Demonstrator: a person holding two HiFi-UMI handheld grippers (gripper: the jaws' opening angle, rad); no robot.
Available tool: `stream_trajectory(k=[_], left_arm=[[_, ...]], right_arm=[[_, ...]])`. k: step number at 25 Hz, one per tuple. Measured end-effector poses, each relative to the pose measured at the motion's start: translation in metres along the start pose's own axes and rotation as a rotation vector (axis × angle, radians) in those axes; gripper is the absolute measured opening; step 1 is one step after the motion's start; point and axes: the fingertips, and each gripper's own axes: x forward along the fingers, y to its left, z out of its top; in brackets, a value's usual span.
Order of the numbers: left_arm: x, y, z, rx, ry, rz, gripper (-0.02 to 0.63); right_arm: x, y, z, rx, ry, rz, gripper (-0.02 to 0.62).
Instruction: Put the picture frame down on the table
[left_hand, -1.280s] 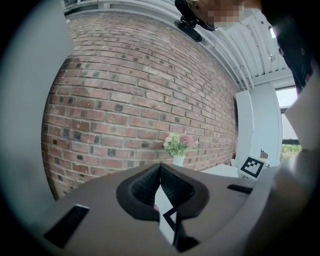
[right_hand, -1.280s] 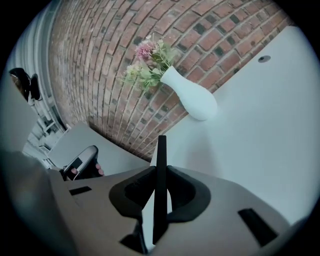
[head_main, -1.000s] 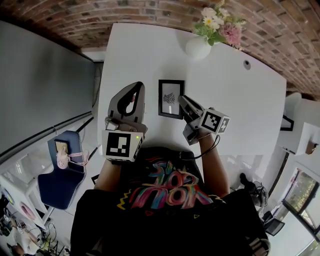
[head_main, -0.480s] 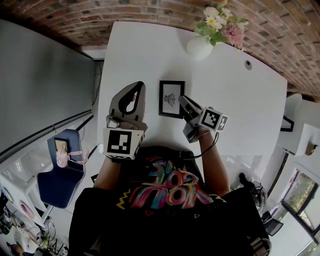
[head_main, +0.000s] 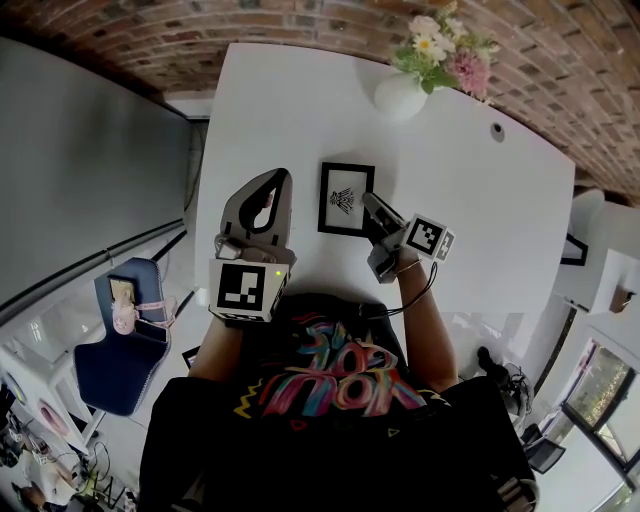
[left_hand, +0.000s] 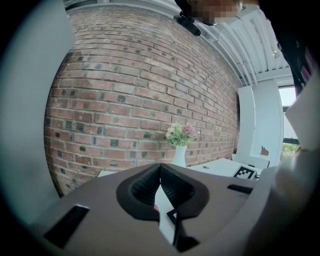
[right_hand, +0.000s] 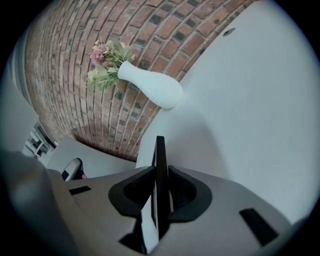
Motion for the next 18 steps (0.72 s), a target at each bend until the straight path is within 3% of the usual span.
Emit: stream_trajectory(k=[7,12,18], left_arm=[[-0.001,0.000,0.003,-0.009,-0.014,0.006,0.024],[-0.002,0.000,-0.005,0.016,0.031,-0.003,0.024],[-0.002,-0.002,0.001,0.000,-0.004,-0.006,0.024]], right_arm=[[0.003,-0.016,-0.009,0.038,0.028,-0.020,0.109],[0.003,-0.016,-0.008,0.037,0.028,-0.011,0.151],[0.005,-0.008,-0.010,-0.085,0.083,-0.049,0.212]])
